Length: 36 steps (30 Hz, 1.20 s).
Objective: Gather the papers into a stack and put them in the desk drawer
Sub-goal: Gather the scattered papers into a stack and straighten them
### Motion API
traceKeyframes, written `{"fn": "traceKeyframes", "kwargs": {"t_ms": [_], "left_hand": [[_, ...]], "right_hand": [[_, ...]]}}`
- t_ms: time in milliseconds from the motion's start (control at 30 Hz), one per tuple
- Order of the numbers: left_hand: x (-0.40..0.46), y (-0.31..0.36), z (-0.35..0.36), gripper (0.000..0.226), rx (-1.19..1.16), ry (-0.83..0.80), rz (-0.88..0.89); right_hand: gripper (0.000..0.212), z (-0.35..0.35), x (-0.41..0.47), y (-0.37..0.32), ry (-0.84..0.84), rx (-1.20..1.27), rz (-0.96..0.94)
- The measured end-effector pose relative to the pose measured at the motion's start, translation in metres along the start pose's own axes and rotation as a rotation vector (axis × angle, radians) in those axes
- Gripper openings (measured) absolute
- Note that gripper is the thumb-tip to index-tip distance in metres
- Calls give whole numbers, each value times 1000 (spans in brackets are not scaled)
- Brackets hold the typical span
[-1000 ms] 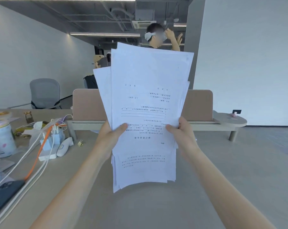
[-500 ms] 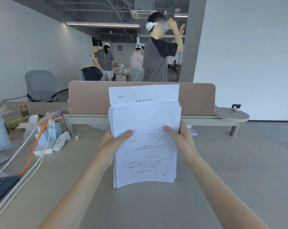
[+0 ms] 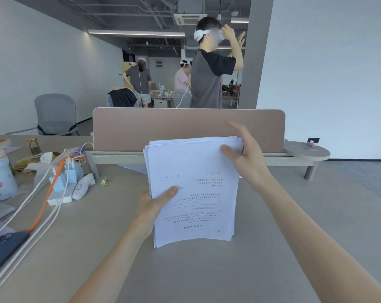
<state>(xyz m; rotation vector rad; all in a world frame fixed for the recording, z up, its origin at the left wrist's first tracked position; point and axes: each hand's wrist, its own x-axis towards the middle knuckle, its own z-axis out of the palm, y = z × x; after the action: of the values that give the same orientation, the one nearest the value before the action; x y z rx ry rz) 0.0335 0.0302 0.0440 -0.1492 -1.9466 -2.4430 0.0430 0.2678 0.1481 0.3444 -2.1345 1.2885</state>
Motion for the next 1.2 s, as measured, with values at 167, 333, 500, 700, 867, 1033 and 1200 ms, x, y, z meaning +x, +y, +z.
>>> {"fn": "traceKeyframes", "kwargs": {"t_ms": [167,333,500,700,867,1033,1200], "left_hand": [[-5,-7,1,17,3,-20,-12],[-2,-9,1,22,28,-8,-9],[5,-9,2,28,44,-10,-11],[3,-20,0,21,68,-12,-31],[2,-23,4,8,63,-3,-30],[2,-26,6,12,68,-6,-7],[2,-38,8,10,78,41,-23]], "right_hand": [[39,5,-4,6,-8,-114,27],[66,9,-16,18,-24,117,95],[80,18,-21,28,25,316,167],[32,25,-42,45,-33,447,346],[33,39,-56,62,12,476,409],[30,44,-63,69,41,467,380],[37,53,-85,86,34,430,404]]}}
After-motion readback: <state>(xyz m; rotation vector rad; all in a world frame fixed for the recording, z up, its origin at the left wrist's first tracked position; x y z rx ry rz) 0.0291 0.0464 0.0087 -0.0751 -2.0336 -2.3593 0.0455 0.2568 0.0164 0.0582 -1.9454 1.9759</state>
